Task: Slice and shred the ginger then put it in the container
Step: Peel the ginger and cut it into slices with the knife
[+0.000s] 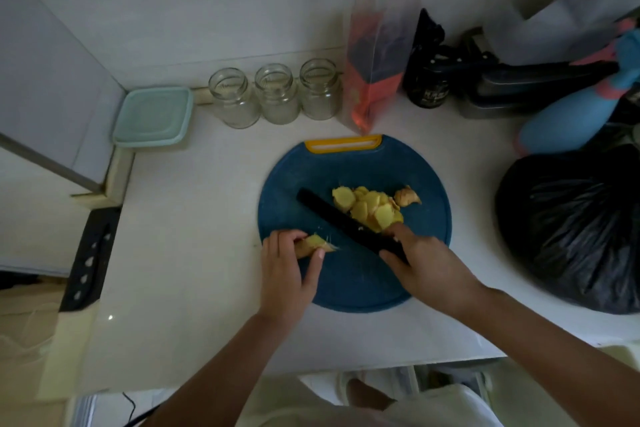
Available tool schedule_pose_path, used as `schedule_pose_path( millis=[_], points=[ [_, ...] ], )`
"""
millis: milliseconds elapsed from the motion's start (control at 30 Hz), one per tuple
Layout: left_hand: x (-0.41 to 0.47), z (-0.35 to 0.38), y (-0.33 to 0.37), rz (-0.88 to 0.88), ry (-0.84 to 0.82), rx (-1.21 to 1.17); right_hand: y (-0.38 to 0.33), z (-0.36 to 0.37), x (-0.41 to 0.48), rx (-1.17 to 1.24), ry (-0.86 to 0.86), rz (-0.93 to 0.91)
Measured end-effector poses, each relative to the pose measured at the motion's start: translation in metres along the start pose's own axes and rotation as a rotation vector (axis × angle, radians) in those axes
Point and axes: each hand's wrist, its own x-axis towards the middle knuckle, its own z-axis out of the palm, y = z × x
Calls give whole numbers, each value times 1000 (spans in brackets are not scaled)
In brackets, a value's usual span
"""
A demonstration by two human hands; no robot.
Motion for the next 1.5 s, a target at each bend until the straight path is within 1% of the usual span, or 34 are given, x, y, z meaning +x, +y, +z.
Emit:
schedule_pose_path(
  millis=[67, 133, 300, 467, 700, 867, 1067, 1167, 1333, 1500],
  points=[
    [-1, 1, 0, 5, -1, -13, -5, -4, 3, 84, 49, -4],
    [-2, 0, -1, 7, 6, -33, -12, -4, 7, 96, 83, -22],
    [-2, 1, 0, -29, 31, -71, -27, 12, 10, 22, 74, -70],
    [-7, 8, 11, -97, 87, -66, -34, 35, -2, -94, 148, -118],
    [-8, 9, 12, -102, 86, -51, -32, 51, -10, 51, 285, -134],
    [-8, 10, 11, -111, 86, -44, -32, 57, -12, 19, 348, -160],
    [-9, 10, 11, -105, 92, -35, -30, 61, -15, -115, 390, -197],
    [-9, 10, 10, -97, 89, -23, -30, 64, -16, -144, 400, -206],
    [-9, 11, 9, -74, 106, 4, -28, 65, -14, -155, 383, -230],
    [-11, 11, 9, -41, 104, 9, -26, 67, -17, -226, 347, -235]
  ],
)
